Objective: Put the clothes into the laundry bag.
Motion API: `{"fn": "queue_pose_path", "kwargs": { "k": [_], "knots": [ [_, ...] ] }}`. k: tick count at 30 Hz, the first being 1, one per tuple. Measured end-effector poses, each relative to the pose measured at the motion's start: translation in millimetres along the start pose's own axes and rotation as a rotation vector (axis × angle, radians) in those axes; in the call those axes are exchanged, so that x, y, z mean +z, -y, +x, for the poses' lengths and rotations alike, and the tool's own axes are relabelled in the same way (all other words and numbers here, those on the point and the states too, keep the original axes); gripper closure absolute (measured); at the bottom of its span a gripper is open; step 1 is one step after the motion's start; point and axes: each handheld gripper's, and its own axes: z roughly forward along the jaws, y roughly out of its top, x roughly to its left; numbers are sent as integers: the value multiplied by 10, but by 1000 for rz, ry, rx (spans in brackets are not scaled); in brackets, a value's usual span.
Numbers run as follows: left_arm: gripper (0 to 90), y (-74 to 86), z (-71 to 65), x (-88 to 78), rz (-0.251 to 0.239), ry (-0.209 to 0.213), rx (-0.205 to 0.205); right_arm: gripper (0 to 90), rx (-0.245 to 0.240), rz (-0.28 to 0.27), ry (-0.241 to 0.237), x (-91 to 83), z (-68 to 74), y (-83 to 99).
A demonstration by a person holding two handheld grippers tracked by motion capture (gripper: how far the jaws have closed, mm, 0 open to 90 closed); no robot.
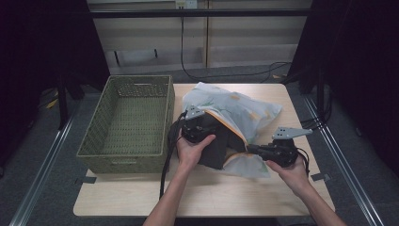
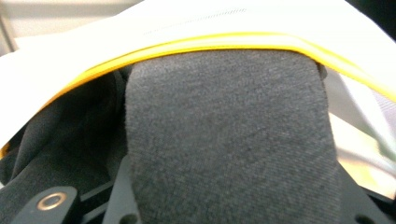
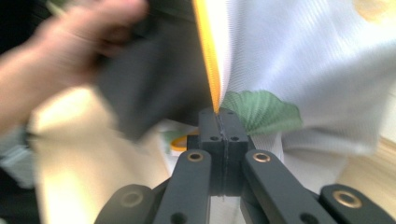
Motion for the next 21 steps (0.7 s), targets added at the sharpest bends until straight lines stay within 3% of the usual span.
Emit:
{"fn": "queue_pose_path", "kwargs": {
  "k": [1,2,3,5,8,9,10,13,15,17,19,21],
  "knots": [
    [568,-16,-20,8,-5,-12,0,900,0,0,0,0,0,0],
    [567,-24,-35,24,-8,-24,5,900,13,-29,-45,-38,84,-61],
    [566,-14,-65,86,14,-41,32,900,23,-48,-69,-60,118,-92],
    [556,59,-89,181,49,-37,62,900,22,-67,-94,-101,161,-127],
    [511,246,-65,350,98,-14,65,900,36,-45,-70,-68,105,-66],
    [483,246,-65,350,98,-14,65,900,43,-28,-56,-37,58,-19],
    [483,343,-74,424,106,3,69,900,43,-28,-56,-37,58,-19],
    [377,467,-145,517,130,23,123,900,59,21,-15,39,-97,131],
    [294,469,-156,528,137,29,134,900,53,31,5,41,-147,170],
    [271,474,-180,524,146,42,138,900,60,31,7,40,-172,187],
    [222,513,-229,505,134,57,134,822,52,37,38,33,-199,204],
    [206,522,-259,497,130,51,131,799,46,38,46,31,-201,202]
  ]
}}
